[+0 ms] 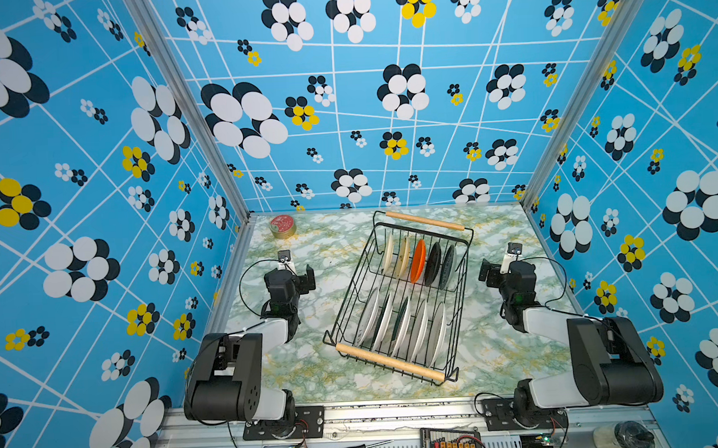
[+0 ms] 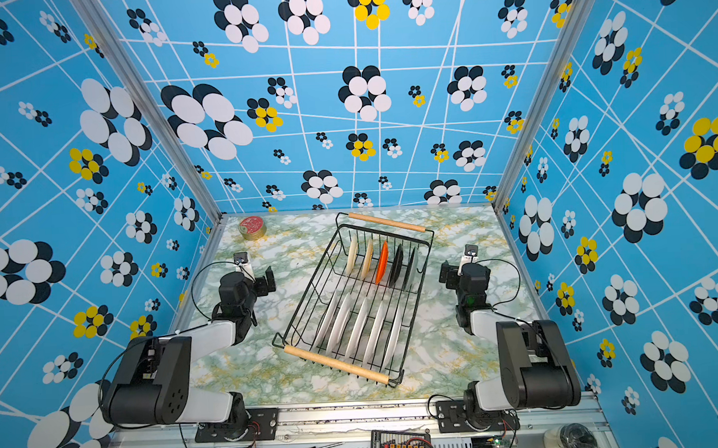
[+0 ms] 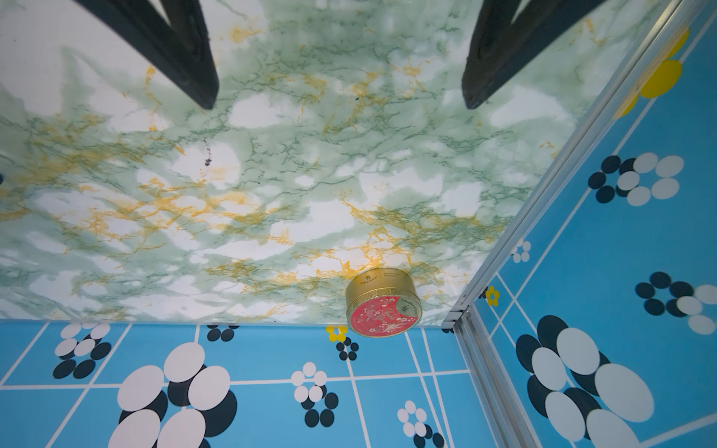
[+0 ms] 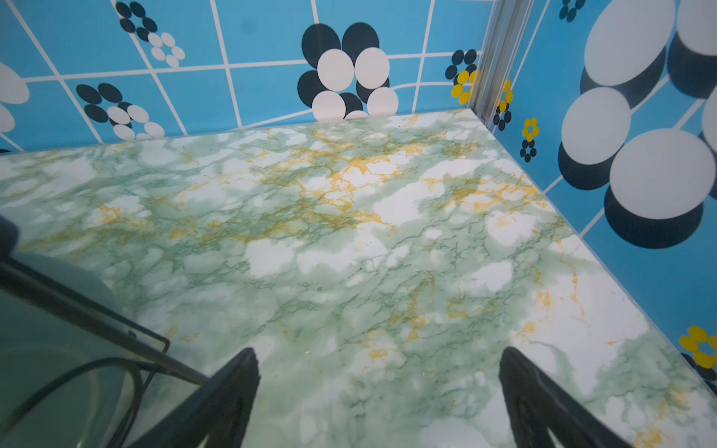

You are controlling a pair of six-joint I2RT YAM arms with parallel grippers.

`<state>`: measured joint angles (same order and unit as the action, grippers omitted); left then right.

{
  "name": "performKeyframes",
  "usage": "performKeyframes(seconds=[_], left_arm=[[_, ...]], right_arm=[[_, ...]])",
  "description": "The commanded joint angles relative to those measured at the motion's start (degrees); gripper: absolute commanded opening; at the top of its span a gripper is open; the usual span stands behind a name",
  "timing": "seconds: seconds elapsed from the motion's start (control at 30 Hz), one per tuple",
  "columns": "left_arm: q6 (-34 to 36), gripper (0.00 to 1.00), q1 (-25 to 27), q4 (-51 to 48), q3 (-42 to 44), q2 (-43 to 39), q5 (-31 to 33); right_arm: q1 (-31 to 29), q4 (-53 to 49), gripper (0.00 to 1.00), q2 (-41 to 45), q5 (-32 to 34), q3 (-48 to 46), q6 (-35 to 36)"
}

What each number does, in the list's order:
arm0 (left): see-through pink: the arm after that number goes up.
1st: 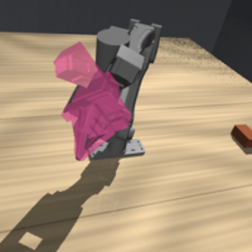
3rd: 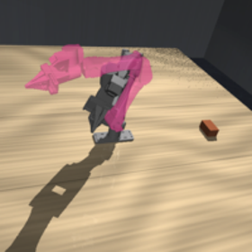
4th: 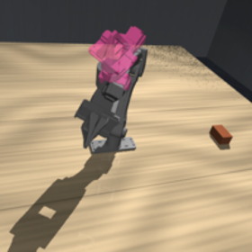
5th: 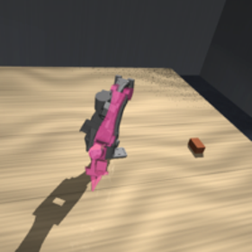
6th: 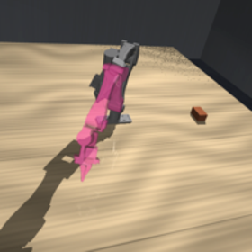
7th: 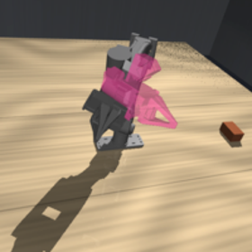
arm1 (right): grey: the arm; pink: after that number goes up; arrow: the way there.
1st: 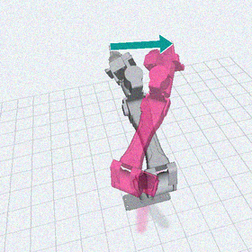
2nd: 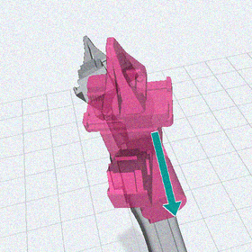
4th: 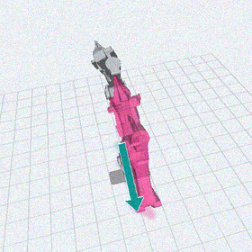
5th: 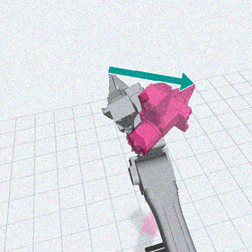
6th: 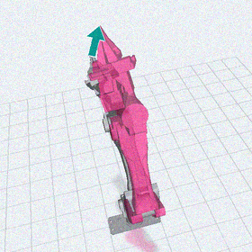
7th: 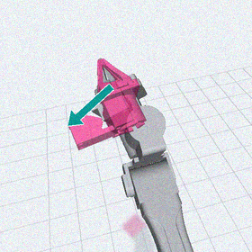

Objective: Unload the plates from the dish rack

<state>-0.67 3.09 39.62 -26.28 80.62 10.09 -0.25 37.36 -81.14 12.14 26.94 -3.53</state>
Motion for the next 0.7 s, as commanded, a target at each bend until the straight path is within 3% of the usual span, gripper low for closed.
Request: performKeyframes(seconds=[0.0,0.17,0.33,0.47,0.67], left_arm=[[-0.90,0.99,0.38,-9.40,-2.63,-4.23,2.66],[-4.88,0.99,0.66,-25.33,-8.24,-10.62,2.60],[-13.25,0.99,0.76,-42.29,-13.99,-17.03,1.12],[-17.74,0.99,1.19,-54.08,-19.21,-17.95,-1.22],[-22.02,0.99,3.81,-64.30,-23.25,-19.99,-6.73]], right_arm=[[-0.44,-11.66,0.99,2.67,1.98,3.34,-2.44],[-0.44,-19.01,0.99,5.88,0.87,5.09,-4.41],[-0.43,-32.87,0.99,10.06,1.16,9.93,-8.28],[-0.37,-43.85,0.99,12.01,-3.43,14.77,-11.39],[-0.34,-59.79,0.99,10.13,-14.36,24.39,-16.33]])
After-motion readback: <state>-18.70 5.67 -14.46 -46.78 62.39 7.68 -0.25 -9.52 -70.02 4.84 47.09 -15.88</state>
